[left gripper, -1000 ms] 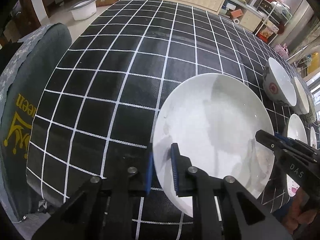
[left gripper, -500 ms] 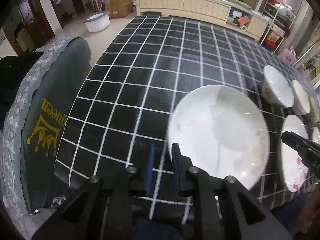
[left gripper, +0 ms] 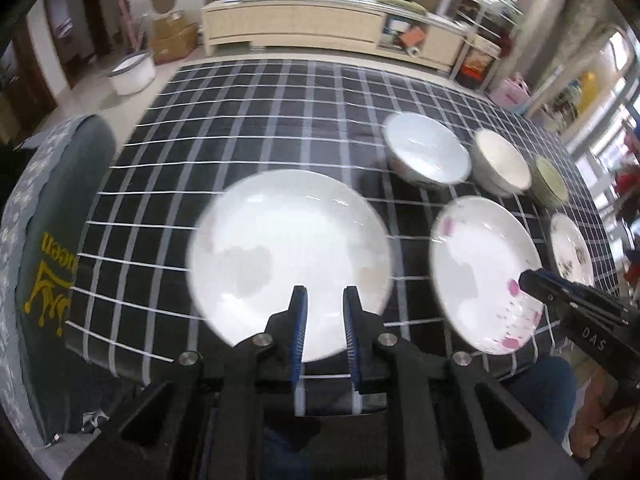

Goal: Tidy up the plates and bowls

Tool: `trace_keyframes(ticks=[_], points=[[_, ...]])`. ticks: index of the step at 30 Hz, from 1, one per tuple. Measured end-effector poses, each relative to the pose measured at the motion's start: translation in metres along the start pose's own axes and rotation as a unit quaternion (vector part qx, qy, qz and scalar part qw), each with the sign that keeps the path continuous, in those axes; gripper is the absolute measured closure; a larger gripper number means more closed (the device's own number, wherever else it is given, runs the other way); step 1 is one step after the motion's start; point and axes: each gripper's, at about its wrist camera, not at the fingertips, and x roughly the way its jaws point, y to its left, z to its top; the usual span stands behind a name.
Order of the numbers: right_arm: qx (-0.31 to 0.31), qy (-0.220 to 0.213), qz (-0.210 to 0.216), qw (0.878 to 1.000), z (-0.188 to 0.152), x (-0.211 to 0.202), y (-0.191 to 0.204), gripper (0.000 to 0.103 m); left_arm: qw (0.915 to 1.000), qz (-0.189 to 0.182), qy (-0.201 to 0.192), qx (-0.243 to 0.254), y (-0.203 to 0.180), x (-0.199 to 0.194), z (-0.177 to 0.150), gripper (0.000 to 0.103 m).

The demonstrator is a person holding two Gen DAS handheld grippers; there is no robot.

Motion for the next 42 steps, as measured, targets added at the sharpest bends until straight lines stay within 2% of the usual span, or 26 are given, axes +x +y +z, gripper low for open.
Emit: trace_keyframes(ticks=[5, 7, 9, 11, 15, 29, 31, 34, 37, 39, 42], points=[[0.02, 0.009, -0.017, 1.0, -0.004, -0.004, -0.034, 0.072, 0.9993, -0.026, 0.02, 0.019, -0.034, 0.016, -0.001, 0.087], [0.026, 0.012, -0.035, 0.999, -0.004, -0.003, -0.047, 0.066, 0.999, -0.023, 0.024, 0.03, -0.045, 0.022, -0.001, 0.086], [0.028, 0.01, -0.047, 0.998, -0.004, -0.003, -0.056, 0.055, 0.9986, -0.024, 0.033, 0.035, -0.053, 0.031, -0.001, 0.083], [0.033, 0.01, -0.055, 0.998, -0.003, -0.001, -0.066, 0.05, 0.998, -0.028, 0.039, 0.04, -0.062, 0.04, 0.001, 0.083], [0.044, 0.015, -0.063, 0.997, -0.002, 0.007, -0.082, 0.05, 0.9976, -0.034, 0.046, 0.04, -0.069, 0.054, 0.007, 0.077], [0.069, 0.049, -0.07, 0.994, 0.004, 0.046, -0.113, 0.05, 0.9959, -0.021, 0.076, 0.044, -0.081, 0.105, 0.02, 0.078], [0.073, 0.049, -0.066, 0.994, 0.004, 0.05, -0.115, 0.051, 0.9953, -0.024, 0.08, 0.049, -0.083, 0.11, 0.021, 0.078], [0.073, 0.053, -0.06, 0.994, 0.004, 0.054, -0.117, 0.057, 0.9947, -0.028, 0.083, 0.054, -0.086, 0.114, 0.022, 0.081], [0.078, 0.055, -0.045, 0.994, 0.001, 0.056, -0.117, 0.065, 0.9938, -0.033, 0.087, 0.061, -0.089, 0.118, 0.022, 0.085], [0.074, 0.052, -0.039, 0.995, 0.0, 0.055, -0.114, 0.076, 0.9935, -0.038, 0.087, 0.063, -0.09, 0.119, 0.023, 0.089], [0.066, 0.054, -0.04, 0.996, -0.002, 0.055, -0.107, 0.078, 0.9933, -0.037, 0.087, 0.066, -0.093, 0.12, 0.024, 0.091]])
